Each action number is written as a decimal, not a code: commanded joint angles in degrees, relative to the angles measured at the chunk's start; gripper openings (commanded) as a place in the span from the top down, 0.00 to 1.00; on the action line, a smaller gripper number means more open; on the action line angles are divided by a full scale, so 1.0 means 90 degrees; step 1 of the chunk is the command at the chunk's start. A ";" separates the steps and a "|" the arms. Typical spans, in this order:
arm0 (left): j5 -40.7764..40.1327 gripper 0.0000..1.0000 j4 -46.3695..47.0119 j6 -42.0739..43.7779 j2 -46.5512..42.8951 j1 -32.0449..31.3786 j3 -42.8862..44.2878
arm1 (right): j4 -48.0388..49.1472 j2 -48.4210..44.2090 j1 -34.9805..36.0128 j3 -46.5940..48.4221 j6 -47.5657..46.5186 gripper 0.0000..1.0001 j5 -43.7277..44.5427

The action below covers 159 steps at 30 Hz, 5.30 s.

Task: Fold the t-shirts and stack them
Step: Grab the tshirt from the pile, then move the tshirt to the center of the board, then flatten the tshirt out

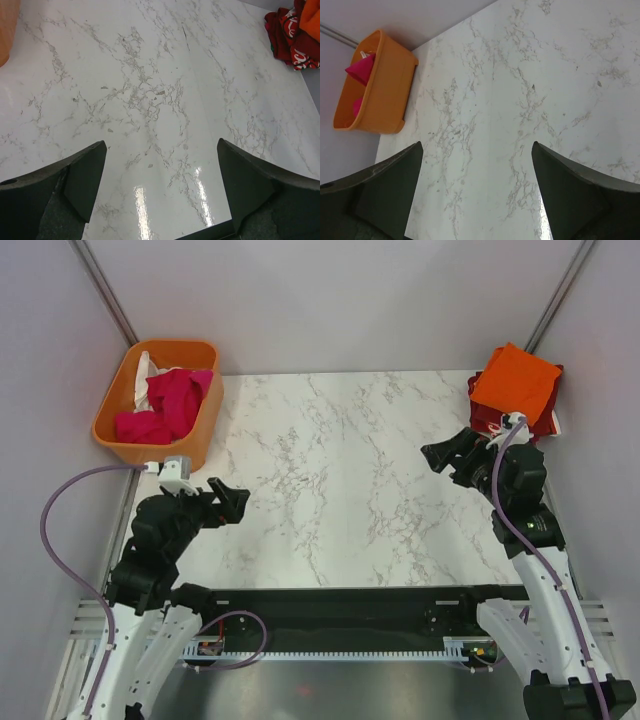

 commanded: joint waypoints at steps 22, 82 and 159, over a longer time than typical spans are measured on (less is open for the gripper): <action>-0.0979 0.00 -0.1119 0.0774 0.6018 0.2308 0.5780 | -0.0408 0.0722 0.0026 0.0420 -0.0914 0.02 -0.1059; 0.1864 0.00 -0.0201 0.0529 0.6129 0.0492 0.5134 | -0.0877 0.0635 0.0104 0.0361 -0.0963 0.02 -0.0063; 0.0339 0.98 0.0980 -0.1073 0.5689 0.0844 0.1144 | 0.0596 0.3798 0.0368 -0.1113 -0.0309 0.16 0.1042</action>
